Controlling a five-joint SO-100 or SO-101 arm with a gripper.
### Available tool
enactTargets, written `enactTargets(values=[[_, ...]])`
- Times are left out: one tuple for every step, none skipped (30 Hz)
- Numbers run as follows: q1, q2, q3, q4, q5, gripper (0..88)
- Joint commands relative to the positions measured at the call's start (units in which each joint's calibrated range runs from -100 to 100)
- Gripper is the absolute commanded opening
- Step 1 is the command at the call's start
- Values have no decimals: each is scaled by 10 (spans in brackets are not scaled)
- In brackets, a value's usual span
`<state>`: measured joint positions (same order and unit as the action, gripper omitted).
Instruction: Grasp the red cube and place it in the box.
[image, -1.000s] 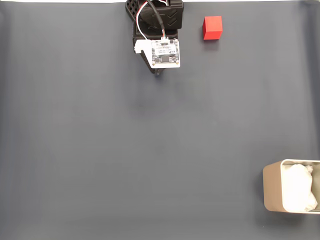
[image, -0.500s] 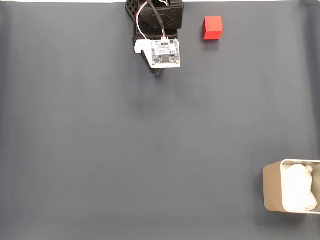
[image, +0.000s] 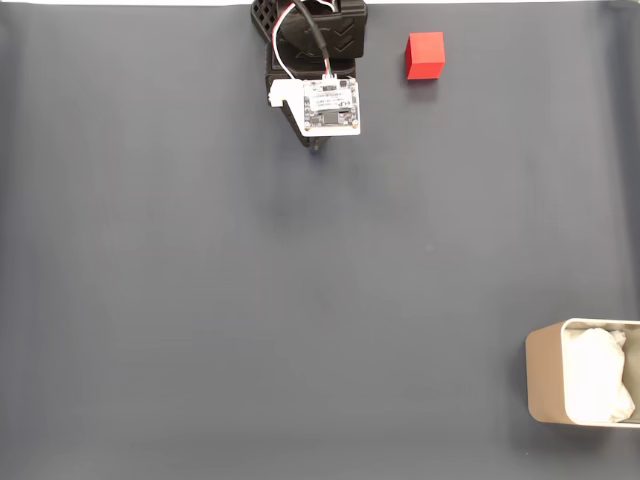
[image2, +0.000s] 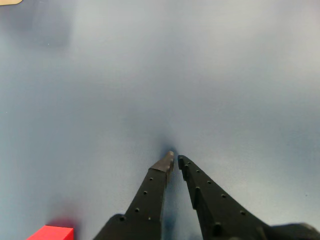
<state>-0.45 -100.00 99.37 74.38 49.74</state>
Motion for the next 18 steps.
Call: enactTargets(values=[[0,0,4,-64,-6,0],[0,0,0,-82,-6,0],[1,0,-9,-100,-6,0],[0,3,-23,-114,-7,0],[-1,4,-40,-123,-7,0],[-6,10,-67,-130,-9,0],[-10,15,-92,-132,-9,0],[-16,23,-123,-132,-9,0],[-22,34,-162,-132,-10,0],[-25,45,-195,-130,-10,0],[-29,57,-230,-127,-10,0],[-32,73,-269,-121,-10,0],[-33,87,-302,-114,-9,0],[-35,101,-335,-104,-9,0],[-35,120,-370,-90,-8,0],[-35,136,-400,-77,-8,0],[-34,153,-429,-63,-7,0],[-33,174,-462,-46,-7,0]])
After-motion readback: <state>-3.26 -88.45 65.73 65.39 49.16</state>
